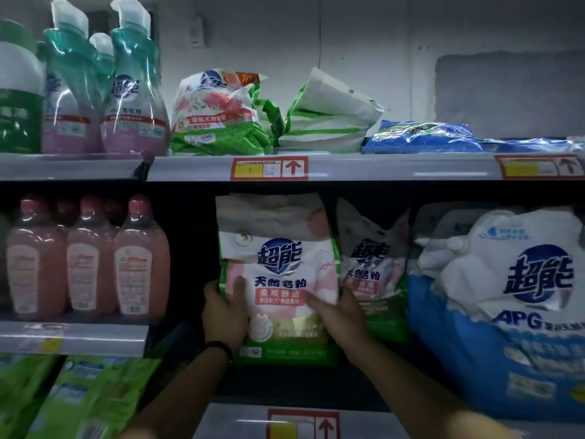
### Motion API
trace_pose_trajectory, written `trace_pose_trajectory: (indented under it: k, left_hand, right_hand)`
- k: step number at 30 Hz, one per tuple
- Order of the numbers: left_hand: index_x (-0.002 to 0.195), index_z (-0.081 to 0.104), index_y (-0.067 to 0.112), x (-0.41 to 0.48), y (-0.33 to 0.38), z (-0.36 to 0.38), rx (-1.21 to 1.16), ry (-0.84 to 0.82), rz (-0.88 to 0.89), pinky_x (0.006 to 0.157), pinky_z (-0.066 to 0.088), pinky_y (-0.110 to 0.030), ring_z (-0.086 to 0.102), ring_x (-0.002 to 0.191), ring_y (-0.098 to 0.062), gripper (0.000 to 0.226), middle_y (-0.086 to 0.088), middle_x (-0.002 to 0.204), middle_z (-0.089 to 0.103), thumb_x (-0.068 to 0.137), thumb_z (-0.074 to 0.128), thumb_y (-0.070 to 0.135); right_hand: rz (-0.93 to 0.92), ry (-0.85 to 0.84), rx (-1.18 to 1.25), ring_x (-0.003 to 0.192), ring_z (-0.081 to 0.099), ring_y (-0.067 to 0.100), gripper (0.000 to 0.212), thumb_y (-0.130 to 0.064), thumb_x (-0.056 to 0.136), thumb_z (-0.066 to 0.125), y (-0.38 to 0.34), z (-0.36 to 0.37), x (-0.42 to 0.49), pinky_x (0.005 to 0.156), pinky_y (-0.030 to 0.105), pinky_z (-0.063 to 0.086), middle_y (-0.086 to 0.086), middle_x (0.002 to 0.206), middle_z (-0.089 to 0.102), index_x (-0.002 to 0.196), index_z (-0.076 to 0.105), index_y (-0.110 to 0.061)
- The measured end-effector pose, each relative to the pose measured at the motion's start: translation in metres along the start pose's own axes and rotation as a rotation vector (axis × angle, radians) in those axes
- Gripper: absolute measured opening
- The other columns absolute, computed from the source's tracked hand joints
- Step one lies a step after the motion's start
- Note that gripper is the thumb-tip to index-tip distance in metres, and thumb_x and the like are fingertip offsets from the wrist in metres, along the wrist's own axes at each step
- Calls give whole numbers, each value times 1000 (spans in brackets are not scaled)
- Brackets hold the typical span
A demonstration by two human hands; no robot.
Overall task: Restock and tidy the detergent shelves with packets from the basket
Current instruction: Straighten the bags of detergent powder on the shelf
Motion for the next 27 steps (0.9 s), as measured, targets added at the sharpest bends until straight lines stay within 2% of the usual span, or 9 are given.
trace_pose_trajectory:
  k: [2,4,7,10,13,16,21,24,27]
  left_hand:
    - [141,39,25,-14,-8,-6,56,-61,56,97,58,-50,70,112,-27,88,-2,127,67,77,74,73]
    - [153,21,33,-28,-19,-12,211,-168,97,103,54,-56,59,127,-28,124,-3,144,54,57,82,81]
    - [159,-2,39,-42,-27,-13,447,-304,111,106,51,-57,53,134,-34,155,-7,151,46,39,87,80]
    - [158,-7,46,-29,-39,-8,408,-332,101,103,54,-57,58,132,-34,154,-8,152,49,41,90,72]
    - [155,-13,54,-18,-38,0,372,-382,126,111,50,-54,52,140,-29,148,-6,161,41,53,94,52]
    - [154,-19,51,-15,-37,9,423,-368,159,113,47,-53,48,141,-31,145,-12,162,38,64,94,38]
    - [147,-28,61,-12,-37,16,526,-305,112,107,46,-63,50,137,-41,143,-17,157,43,51,79,66]
    - [153,-31,45,-33,-21,14,773,-307,42,111,44,-61,46,139,-45,131,-23,160,31,77,74,64]
    - [162,-18,29,-50,-1,-4,1020,-390,62,108,47,-53,53,133,-43,103,-20,158,37,97,59,49]
  right_hand:
    - [3,-89,-23,101,75,10,66,-35,69,98,20,1,-18,87,35,61,-12,112,77,123,60,-30]
    - [-4,-124,-91,106,71,7,80,-34,61,101,35,2,-30,87,32,61,-14,117,73,124,53,-36]
    - [-33,-76,-223,114,64,6,89,-38,60,101,43,4,-38,94,34,59,-16,125,65,130,47,-41]
    - [-39,-19,-315,113,66,14,77,-28,67,98,40,10,-35,92,36,59,-9,122,66,127,48,-32]
    - [-50,1,-396,115,67,21,74,-33,73,94,40,23,-23,95,44,60,-3,127,67,129,46,-29]
    - [-53,35,-476,118,67,26,74,-32,79,90,42,33,-12,95,41,58,2,132,66,135,42,-24]
    - [-53,34,-535,117,68,33,82,-36,81,89,46,31,-1,92,43,59,9,135,66,143,38,-17]
    - [-68,32,-548,121,66,34,88,-38,81,88,49,32,-5,96,49,58,11,141,64,147,34,-18]
    - [-3,-80,-562,130,60,36,101,-29,88,85,45,24,-10,101,39,53,17,151,56,161,20,-7]
Point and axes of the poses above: each hand's wrist, its own x-axis towards the middle knuckle, its own z-axis out of the palm, y = z × x, the point moved 1 cm from there along x, towards the middle knuckle
